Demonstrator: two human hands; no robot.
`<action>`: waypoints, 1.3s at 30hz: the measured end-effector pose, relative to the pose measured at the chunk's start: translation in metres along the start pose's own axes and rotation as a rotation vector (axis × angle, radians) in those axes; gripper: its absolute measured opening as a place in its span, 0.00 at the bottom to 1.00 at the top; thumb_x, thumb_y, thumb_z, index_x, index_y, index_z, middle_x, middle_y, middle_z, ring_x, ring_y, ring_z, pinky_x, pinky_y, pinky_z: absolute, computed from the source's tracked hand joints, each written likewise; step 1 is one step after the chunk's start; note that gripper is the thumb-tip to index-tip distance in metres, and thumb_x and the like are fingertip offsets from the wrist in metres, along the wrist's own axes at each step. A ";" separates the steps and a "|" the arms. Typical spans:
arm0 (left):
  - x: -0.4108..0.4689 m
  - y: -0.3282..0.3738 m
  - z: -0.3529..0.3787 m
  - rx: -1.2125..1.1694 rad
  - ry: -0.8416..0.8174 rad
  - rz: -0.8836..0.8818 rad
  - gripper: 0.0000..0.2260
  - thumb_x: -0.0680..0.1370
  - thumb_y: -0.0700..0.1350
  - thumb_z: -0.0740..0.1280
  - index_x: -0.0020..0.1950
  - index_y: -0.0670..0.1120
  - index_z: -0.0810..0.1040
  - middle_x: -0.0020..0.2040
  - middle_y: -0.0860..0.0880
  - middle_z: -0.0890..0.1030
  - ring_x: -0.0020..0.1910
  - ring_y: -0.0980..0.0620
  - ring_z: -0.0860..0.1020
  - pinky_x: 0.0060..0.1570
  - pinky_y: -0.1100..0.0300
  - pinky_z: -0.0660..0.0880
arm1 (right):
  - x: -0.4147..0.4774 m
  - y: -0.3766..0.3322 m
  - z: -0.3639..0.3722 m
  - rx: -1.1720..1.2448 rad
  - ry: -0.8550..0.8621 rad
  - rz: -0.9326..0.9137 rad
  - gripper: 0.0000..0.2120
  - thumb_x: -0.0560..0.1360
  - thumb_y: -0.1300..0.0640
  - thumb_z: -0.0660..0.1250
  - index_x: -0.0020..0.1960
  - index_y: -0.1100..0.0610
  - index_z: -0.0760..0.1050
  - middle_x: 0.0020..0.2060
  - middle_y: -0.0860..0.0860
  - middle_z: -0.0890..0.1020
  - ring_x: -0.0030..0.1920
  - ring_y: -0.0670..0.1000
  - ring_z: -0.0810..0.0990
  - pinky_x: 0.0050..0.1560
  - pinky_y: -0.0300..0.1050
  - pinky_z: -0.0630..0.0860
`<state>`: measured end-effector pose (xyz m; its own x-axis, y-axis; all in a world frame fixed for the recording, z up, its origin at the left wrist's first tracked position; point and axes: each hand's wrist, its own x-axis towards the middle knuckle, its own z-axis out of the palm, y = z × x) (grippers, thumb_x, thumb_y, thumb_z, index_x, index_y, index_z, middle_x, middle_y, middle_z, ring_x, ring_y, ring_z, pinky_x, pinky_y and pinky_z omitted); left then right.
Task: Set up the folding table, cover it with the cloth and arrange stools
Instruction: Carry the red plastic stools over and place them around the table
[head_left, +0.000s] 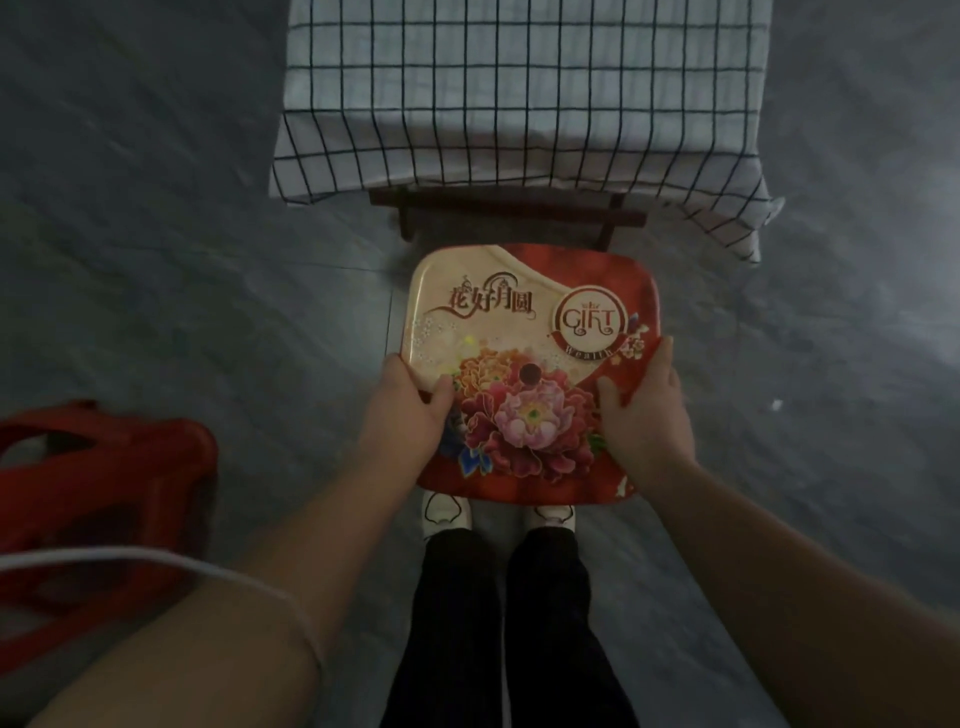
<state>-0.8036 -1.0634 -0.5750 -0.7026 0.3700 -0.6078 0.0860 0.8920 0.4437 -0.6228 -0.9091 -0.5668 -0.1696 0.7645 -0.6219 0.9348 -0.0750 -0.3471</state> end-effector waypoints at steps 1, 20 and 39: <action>0.001 -0.001 0.001 0.000 0.000 -0.001 0.16 0.80 0.53 0.66 0.62 0.46 0.69 0.50 0.51 0.77 0.40 0.58 0.74 0.31 0.66 0.65 | -0.001 -0.001 -0.001 0.002 -0.005 0.000 0.41 0.80 0.47 0.63 0.81 0.52 0.40 0.78 0.54 0.60 0.73 0.57 0.66 0.66 0.56 0.70; -0.255 0.137 -0.236 0.294 0.057 0.237 0.25 0.83 0.52 0.57 0.77 0.44 0.62 0.72 0.40 0.72 0.68 0.41 0.72 0.65 0.48 0.69 | -0.226 -0.120 -0.242 -0.011 -0.037 -0.416 0.26 0.73 0.45 0.56 0.69 0.50 0.70 0.64 0.50 0.78 0.65 0.54 0.75 0.65 0.58 0.75; -0.419 0.100 -0.349 0.347 0.507 0.224 0.30 0.82 0.60 0.56 0.81 0.52 0.53 0.81 0.46 0.58 0.79 0.44 0.55 0.76 0.43 0.57 | -0.417 -0.187 -0.305 -0.433 0.179 -1.151 0.31 0.81 0.44 0.56 0.80 0.50 0.53 0.79 0.50 0.59 0.79 0.52 0.54 0.78 0.55 0.57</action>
<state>-0.7473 -1.2200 -0.0468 -0.8799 0.4640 -0.1023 0.4322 0.8710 0.2336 -0.6321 -1.0180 -0.0282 -0.9457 0.3249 0.0067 0.3027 0.8880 -0.3462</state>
